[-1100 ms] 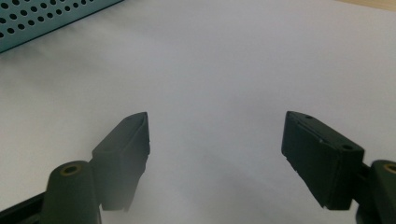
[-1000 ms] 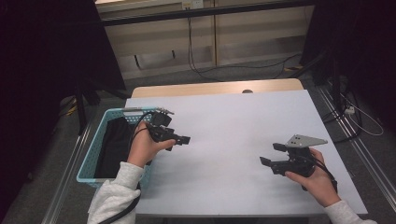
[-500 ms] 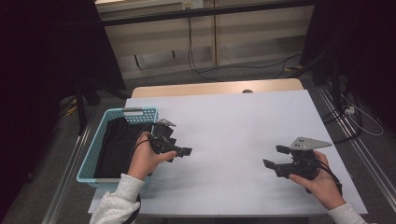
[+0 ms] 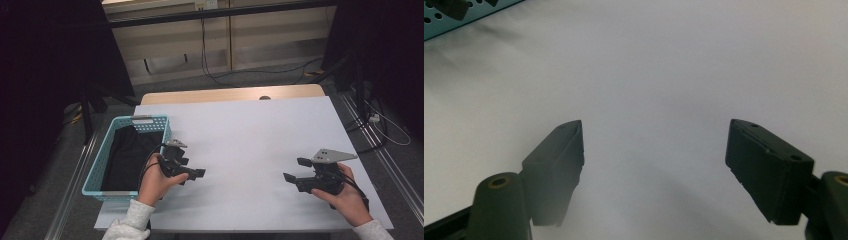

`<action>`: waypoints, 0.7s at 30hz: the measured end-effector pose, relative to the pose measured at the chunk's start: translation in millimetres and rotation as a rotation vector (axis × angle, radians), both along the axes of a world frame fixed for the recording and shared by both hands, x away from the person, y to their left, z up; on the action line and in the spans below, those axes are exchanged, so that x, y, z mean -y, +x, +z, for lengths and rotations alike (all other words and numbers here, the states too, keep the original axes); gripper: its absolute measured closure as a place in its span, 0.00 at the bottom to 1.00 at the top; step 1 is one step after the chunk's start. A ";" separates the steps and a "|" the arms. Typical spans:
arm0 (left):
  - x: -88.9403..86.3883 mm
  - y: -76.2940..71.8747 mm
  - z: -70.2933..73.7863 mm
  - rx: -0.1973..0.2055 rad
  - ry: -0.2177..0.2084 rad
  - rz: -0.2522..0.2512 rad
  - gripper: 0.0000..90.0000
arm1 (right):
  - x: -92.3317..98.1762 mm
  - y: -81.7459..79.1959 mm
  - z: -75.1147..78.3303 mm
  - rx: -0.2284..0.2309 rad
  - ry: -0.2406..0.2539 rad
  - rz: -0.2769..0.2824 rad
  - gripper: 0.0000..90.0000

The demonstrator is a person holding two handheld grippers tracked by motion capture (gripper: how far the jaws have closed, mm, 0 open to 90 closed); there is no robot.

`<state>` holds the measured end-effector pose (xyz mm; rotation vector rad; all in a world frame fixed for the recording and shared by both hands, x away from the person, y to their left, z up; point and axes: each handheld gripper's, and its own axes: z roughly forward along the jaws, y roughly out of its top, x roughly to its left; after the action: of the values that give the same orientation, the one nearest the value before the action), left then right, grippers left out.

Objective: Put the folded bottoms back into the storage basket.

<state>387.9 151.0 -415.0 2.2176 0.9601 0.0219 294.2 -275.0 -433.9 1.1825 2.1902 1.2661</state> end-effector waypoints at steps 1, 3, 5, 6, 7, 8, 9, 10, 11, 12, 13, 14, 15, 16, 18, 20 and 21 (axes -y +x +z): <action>-1.0 -1.3 -1.2 -0.001 -0.007 0.002 0.18 | 0.2 -0.2 0.1 0.001 0.002 0.002 0.25; -3.4 -3.8 -3.4 0.004 -0.005 -0.007 0.18 | 0.9 -0.5 -0.1 0.002 0.000 0.002 0.25; -5.7 -6.0 -6.2 0.006 -0.011 -0.008 0.18 | 1.2 -1.0 -0.1 0.000 0.001 0.000 0.25; -7.0 -7.1 -7.4 0.000 -0.011 -0.011 0.18 | 1.3 -1.2 -0.2 0.000 0.000 0.001 0.25; -8.1 -8.3 -9.0 -0.002 -0.011 -0.009 0.18 | 1.4 -1.3 -0.2 -0.001 0.001 0.001 0.25; -9.2 -9.4 -10.6 -0.002 -0.013 -0.007 0.18 | 1.5 -1.6 -0.2 -0.002 0.000 -0.001 0.25; -10.1 -10.1 -11.9 0.003 -0.009 -0.012 0.18 | 1.6 -1.6 -0.4 -0.002 -0.001 -0.002 0.25; -10.0 -11.2 -12.8 0.009 -0.008 -0.016 0.18 | 1.8 -1.7 -0.7 -0.003 0.000 -0.001 0.25; -10.1 -11.7 -13.0 0.012 -0.003 -0.019 0.18 | 1.9 -1.8 -0.9 -0.003 -0.001 -0.001 0.25; -9.7 -12.2 -13.3 0.015 -0.004 -0.021 0.17 | 1.8 -1.9 -1.2 -0.005 -0.001 -0.003 0.25; -8.9 -12.8 -14.0 0.013 -0.012 -0.023 0.16 | 1.7 -1.9 -1.4 -0.007 -0.002 -0.002 0.25; -8.9 -12.8 -14.7 0.008 -0.017 -0.031 0.16 | 1.5 -1.8 -1.6 -0.006 -0.003 0.000 0.25; -8.7 -12.9 -15.2 0.007 -0.019 -0.028 0.16 | 1.3 -1.9 -1.7 -0.005 -0.006 0.003 0.25; -8.3 -12.9 -15.7 0.010 -0.014 -0.027 0.16 | 0.9 -2.0 -1.9 -0.006 -0.006 0.003 0.25; -7.7 -13.0 -16.5 0.014 -0.006 -0.037 0.15 | 0.7 -2.0 -2.3 -0.009 -0.007 0.007 0.25; -7.5 -13.1 -17.1 0.012 -0.012 -0.038 0.15 | 1.1 -2.1 -2.8 -0.011 -0.008 0.005 0.25; -7.5 -13.1 -17.2 0.014 -0.010 -0.037 0.15 | 1.3 -2.2 -2.9 -0.012 -0.007 0.005 0.25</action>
<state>374.8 158.4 -432.2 2.2228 0.9093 0.0159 292.0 -276.3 -436.8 1.1853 2.2056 1.2550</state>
